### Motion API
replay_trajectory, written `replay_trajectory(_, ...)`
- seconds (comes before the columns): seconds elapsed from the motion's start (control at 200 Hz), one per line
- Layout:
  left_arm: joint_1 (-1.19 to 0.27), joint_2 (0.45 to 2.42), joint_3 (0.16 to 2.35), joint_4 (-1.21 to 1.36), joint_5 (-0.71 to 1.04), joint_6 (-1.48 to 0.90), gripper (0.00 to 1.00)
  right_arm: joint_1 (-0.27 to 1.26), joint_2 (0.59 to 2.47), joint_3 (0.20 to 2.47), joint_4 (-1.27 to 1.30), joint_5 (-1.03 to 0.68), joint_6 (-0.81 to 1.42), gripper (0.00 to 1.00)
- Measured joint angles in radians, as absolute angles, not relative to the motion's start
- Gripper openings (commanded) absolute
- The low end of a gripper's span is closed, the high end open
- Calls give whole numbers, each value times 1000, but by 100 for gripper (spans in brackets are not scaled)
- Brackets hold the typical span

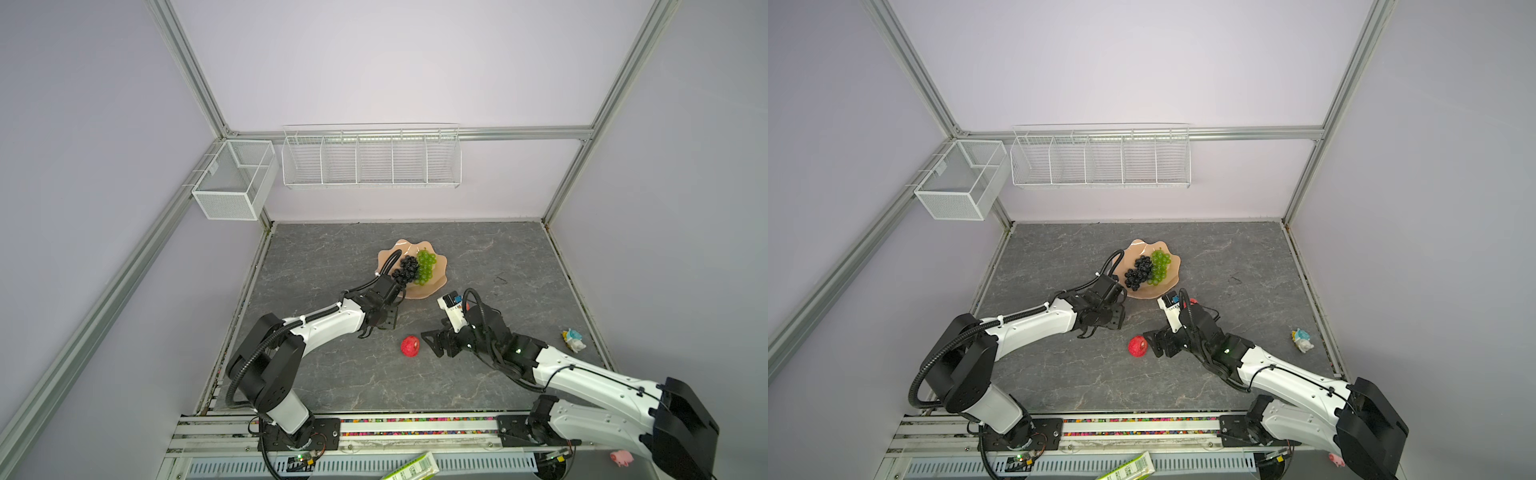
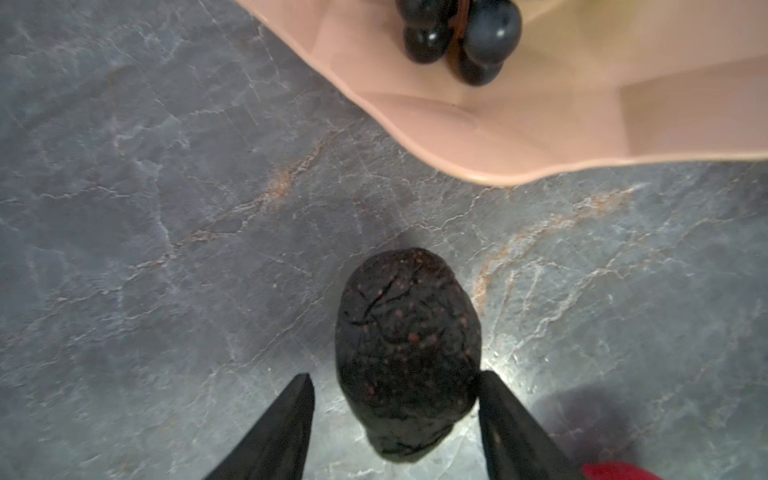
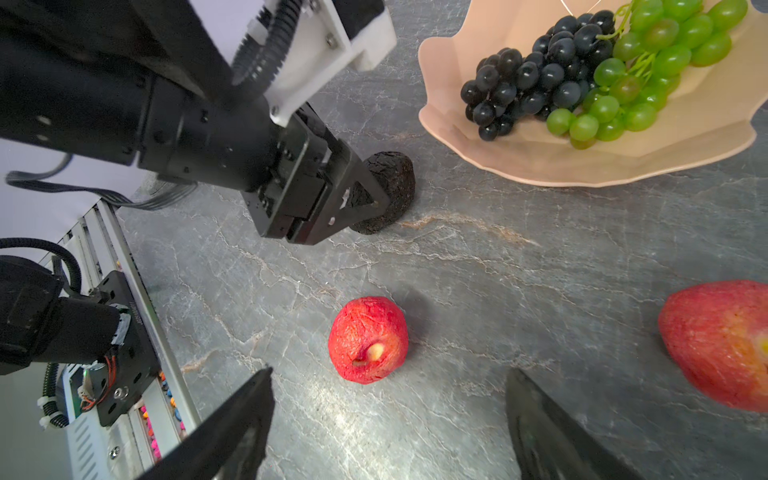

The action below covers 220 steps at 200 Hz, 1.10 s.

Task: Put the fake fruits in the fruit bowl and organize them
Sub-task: 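Grasp the dark avocado with the left gripper and lift it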

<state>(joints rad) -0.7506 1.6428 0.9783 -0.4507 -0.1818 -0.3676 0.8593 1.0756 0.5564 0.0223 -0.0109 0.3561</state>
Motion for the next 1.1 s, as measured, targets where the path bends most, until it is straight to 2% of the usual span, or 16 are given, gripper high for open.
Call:
replay_trajectory(0.1, -751, 1681, 982, -441, -184, -374, 62, 860, 1078, 559, 22, -5, 356, 88)
replay_trajectory(0.375, -750, 1688, 986, -439, -188, -386, 44, 861, 1071, 570, 15, 23, 355, 88)
replay_trajectory(0.53, -750, 1585, 1001, -500, -162, -361, 43, 829, 988, 568, -27, 68, 356, 89)
replay_trajectory(0.755, -750, 1526, 1130, -474, 8, -320, 42, 691, 938, 569, -126, 85, 359, 89)
replay_trajectory(0.865, -750, 1612, 1246, -467, 52, -304, 42, 658, 925, 569, -154, 77, 369, 89)
replay_trajectory(1.1, -750, 1942, 1600, -471, 91, -265, 41, 619, 944, 572, -187, 19, 396, 89)
